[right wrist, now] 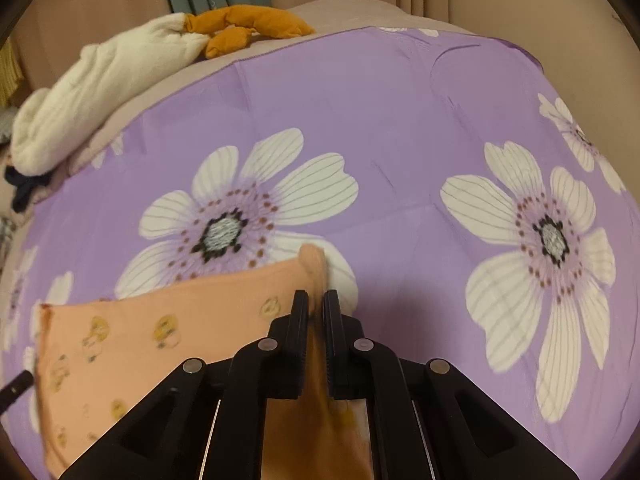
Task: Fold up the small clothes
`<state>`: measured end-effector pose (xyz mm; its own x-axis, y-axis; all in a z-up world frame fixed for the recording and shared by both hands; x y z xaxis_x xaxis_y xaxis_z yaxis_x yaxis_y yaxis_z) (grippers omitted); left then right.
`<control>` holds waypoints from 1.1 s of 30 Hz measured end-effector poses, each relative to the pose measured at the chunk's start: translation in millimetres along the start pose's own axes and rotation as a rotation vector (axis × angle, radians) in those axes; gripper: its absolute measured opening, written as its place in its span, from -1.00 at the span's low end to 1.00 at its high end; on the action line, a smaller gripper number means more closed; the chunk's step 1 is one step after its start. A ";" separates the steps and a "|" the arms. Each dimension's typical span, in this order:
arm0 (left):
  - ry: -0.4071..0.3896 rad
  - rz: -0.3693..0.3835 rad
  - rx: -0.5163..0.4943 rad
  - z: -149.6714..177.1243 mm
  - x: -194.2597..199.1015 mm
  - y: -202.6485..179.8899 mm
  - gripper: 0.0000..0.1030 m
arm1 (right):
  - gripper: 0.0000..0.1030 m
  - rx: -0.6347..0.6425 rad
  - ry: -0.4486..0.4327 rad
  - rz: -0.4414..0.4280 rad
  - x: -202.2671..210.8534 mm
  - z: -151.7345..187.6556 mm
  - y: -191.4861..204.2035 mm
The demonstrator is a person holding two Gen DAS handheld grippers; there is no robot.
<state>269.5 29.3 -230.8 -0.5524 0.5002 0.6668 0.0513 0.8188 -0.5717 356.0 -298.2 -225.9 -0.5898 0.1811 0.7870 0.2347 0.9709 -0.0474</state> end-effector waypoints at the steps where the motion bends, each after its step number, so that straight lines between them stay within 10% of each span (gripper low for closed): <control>1: 0.000 0.018 0.015 4.8 5.3 -1.8 -0.71 | -0.87 0.001 -0.005 0.005 6.4 1.7 -3.0; 6: -0.022 0.017 0.023 35.4 32.3 -8.8 -0.38 | -0.10 -0.018 -0.028 -0.030 46.0 20.9 -20.2; 19: 0.052 0.087 0.086 111.8 25.2 -11.4 -0.18 | -0.04 -0.102 0.093 -0.134 68.1 123.7 -40.4; 23: 0.057 0.097 0.106 113.6 10.7 -11.8 -0.21 | -0.10 -0.127 0.108 -0.143 64.2 131.7 -36.5; 26: 0.044 0.084 0.093 112.1 4.4 -12.5 -0.67 | -0.70 -0.125 0.112 -0.131 60.5 133.9 -36.1; 33: -0.032 0.072 0.088 97.2 27.1 -15.5 -0.82 | -0.88 -0.178 0.024 -0.173 88.6 117.1 -54.4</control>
<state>172.9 2.8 -250.3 -0.5766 0.5462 0.6076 0.0197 0.7527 -0.6580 200.4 -316.6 -225.6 -0.6151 0.0092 0.7884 0.2661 0.9437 0.1966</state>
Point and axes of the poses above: each gripper's, at about its wrist camera, not at the fingertips, and x roughly against the way its jaws point, y to its left, z to its underside, the point moved 10 cm from there along -x, roughly the way its jaws point, and after that the axes turned 14 degrees about z, right-handed, at the moved point
